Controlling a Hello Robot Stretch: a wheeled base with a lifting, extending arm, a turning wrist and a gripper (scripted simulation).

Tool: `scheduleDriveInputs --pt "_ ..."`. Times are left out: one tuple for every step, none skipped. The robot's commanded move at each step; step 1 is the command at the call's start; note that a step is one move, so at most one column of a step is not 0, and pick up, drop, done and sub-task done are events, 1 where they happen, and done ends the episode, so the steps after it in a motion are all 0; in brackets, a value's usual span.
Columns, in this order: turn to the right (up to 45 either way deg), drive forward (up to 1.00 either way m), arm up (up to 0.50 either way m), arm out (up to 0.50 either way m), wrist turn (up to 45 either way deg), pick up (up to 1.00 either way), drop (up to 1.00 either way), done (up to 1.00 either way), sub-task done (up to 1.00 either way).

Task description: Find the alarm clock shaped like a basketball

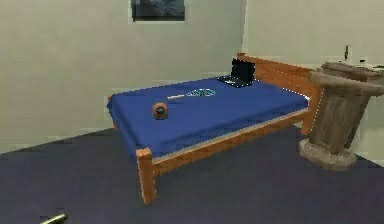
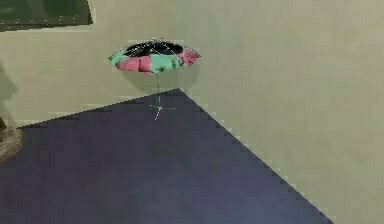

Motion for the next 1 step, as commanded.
scheduleDriveInputs --pt "-27.0 0.00 0.00 0.00 0.0 0.00 0.00 0.00 0.00"
